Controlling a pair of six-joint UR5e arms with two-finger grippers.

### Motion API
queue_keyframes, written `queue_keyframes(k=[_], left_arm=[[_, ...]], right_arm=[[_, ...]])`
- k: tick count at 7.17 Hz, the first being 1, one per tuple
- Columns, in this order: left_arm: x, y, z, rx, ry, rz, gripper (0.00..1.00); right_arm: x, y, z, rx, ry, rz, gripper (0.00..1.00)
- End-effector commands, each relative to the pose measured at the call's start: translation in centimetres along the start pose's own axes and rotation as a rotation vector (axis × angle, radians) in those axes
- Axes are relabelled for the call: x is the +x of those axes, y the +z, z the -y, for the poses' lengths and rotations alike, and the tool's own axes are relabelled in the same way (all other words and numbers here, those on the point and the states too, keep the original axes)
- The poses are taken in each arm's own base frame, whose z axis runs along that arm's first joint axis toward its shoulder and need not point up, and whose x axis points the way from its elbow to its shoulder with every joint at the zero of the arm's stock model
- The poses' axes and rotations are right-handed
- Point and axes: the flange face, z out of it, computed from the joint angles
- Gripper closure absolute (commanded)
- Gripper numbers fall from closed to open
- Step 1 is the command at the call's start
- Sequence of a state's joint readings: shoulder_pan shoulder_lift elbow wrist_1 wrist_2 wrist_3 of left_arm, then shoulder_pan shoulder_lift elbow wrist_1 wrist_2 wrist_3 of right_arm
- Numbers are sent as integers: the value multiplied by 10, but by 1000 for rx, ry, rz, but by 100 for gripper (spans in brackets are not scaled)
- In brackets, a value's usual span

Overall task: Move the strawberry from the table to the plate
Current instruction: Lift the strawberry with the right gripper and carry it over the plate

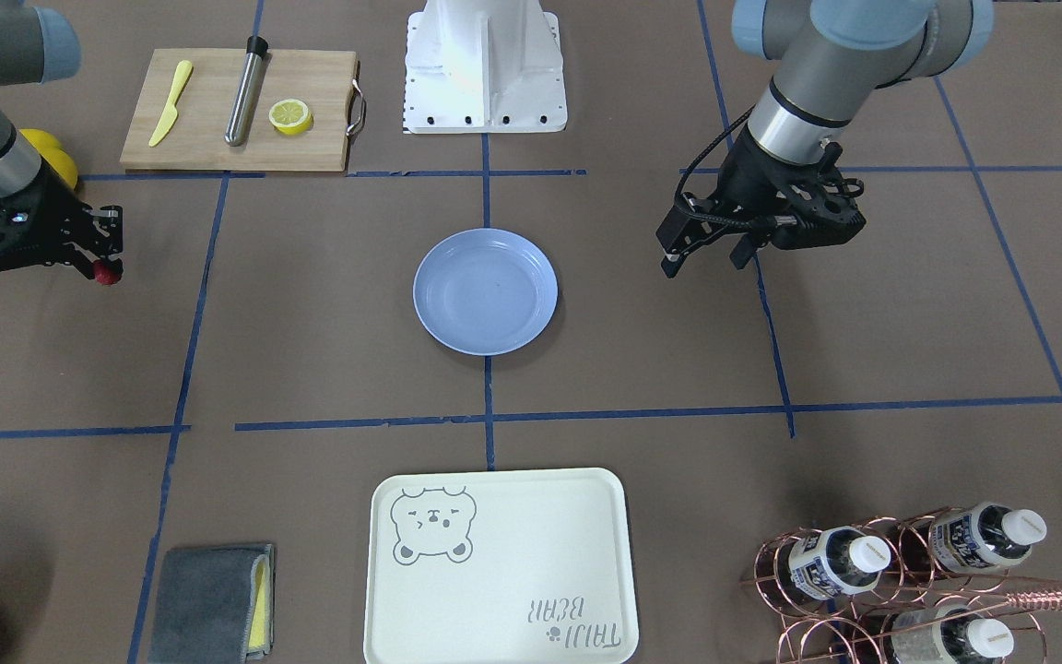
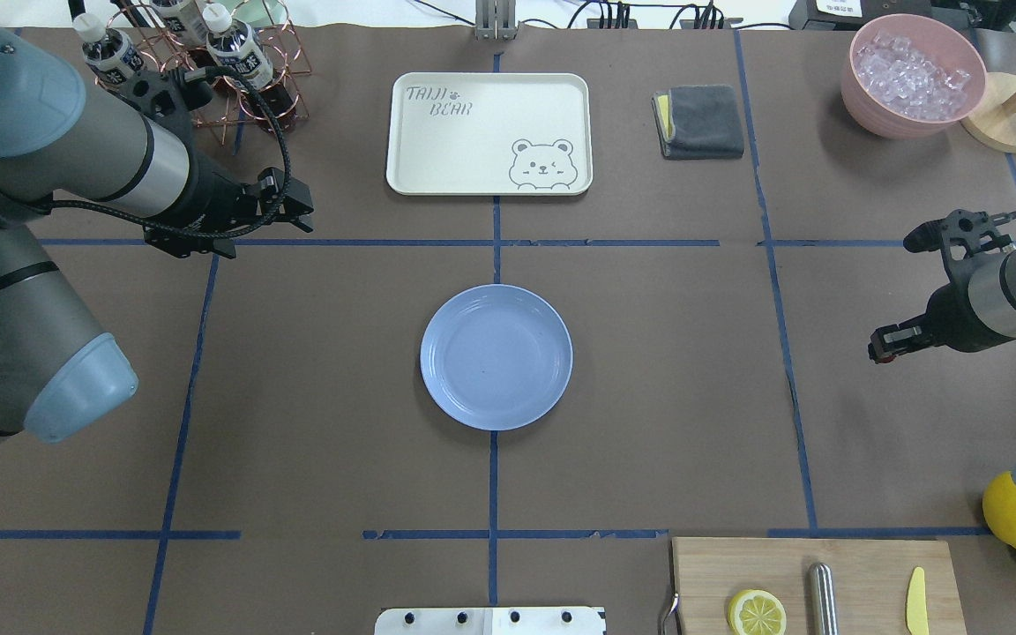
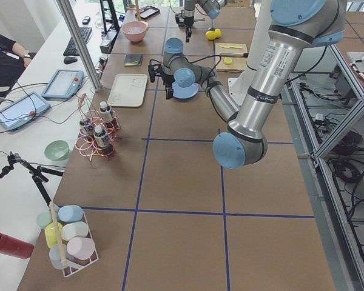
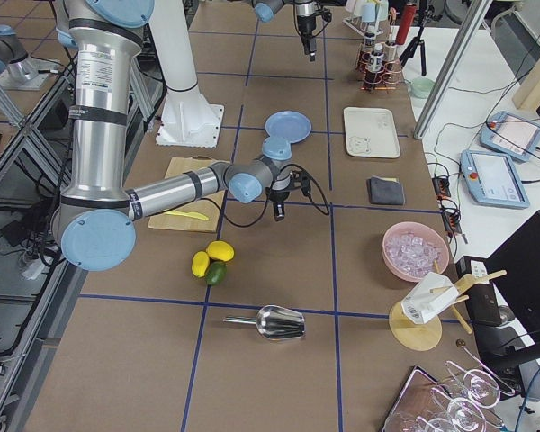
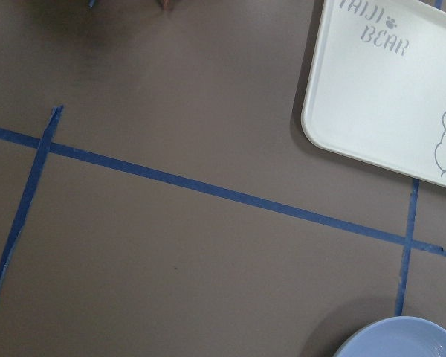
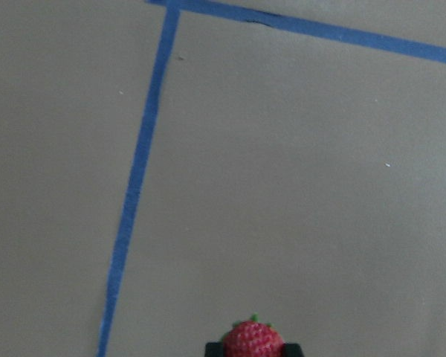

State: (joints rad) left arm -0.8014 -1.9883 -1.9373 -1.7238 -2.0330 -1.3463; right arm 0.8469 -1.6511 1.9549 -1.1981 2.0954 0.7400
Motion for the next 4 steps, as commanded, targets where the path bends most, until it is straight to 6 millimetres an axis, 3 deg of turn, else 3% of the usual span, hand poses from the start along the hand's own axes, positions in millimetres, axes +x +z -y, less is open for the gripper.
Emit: queue_keyframes(k=[1, 2, 3, 4], left_arm=[[-3, 3, 3, -1, 39, 11, 0], [-15, 8, 4, -5, 62, 31, 0], [-24, 12, 4, -8, 76, 45, 0], [-34, 16, 4, -11, 96, 59, 0]], right_arm=[[-74, -40, 58, 47, 9, 80, 100], [-130, -60, 92, 41, 49, 89, 100], [-191, -73, 111, 18, 68, 100, 100], [-246, -62, 125, 0, 112, 123, 100]])
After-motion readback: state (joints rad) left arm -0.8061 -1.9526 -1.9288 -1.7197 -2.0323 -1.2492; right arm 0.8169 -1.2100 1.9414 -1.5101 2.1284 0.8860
